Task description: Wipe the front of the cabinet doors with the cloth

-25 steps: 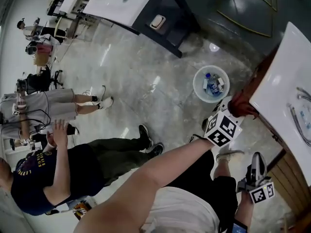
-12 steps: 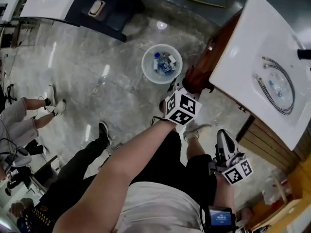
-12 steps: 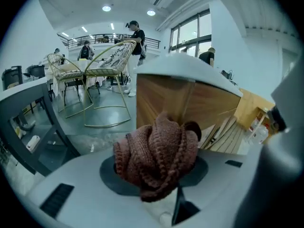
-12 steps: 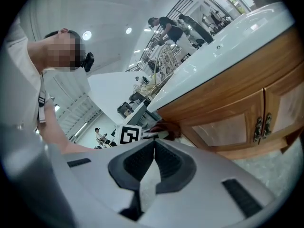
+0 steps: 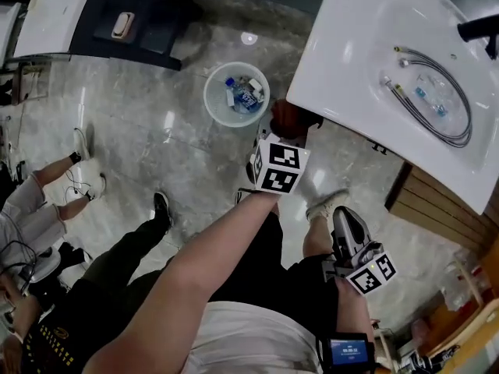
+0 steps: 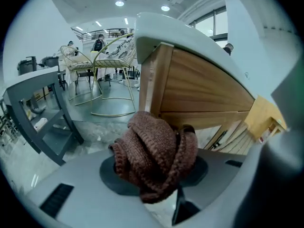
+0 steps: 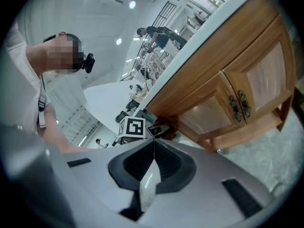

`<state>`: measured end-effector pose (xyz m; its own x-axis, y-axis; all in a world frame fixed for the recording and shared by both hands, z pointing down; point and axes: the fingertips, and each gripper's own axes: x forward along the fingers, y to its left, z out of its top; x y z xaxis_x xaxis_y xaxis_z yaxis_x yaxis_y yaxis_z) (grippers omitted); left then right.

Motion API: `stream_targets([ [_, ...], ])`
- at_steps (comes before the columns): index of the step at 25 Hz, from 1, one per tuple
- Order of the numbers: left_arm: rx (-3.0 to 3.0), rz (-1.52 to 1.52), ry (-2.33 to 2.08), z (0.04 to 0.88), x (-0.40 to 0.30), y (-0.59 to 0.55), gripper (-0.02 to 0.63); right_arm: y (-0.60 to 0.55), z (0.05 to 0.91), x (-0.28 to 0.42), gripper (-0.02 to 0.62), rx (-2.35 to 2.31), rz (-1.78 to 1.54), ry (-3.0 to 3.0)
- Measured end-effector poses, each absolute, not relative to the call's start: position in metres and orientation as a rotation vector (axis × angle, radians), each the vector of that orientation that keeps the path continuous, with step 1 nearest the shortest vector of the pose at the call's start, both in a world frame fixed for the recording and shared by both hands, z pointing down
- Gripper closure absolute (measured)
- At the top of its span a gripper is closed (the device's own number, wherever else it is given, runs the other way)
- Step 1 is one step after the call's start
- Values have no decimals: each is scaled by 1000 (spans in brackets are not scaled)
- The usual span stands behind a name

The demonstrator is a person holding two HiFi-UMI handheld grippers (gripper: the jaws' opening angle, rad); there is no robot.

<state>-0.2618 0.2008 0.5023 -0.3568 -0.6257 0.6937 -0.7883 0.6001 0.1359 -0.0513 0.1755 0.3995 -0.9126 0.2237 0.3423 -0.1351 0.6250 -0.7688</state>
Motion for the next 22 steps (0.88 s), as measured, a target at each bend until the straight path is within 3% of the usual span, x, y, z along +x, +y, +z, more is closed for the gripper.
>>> stream_targets([
  [15,1005,301,-2132,496,-182,114,445,85,396,59,581,-87,1213,-2455],
  [22,1125,371,-2057,484,-133,70,445,84,395,69,581,-167,1231,-2443],
])
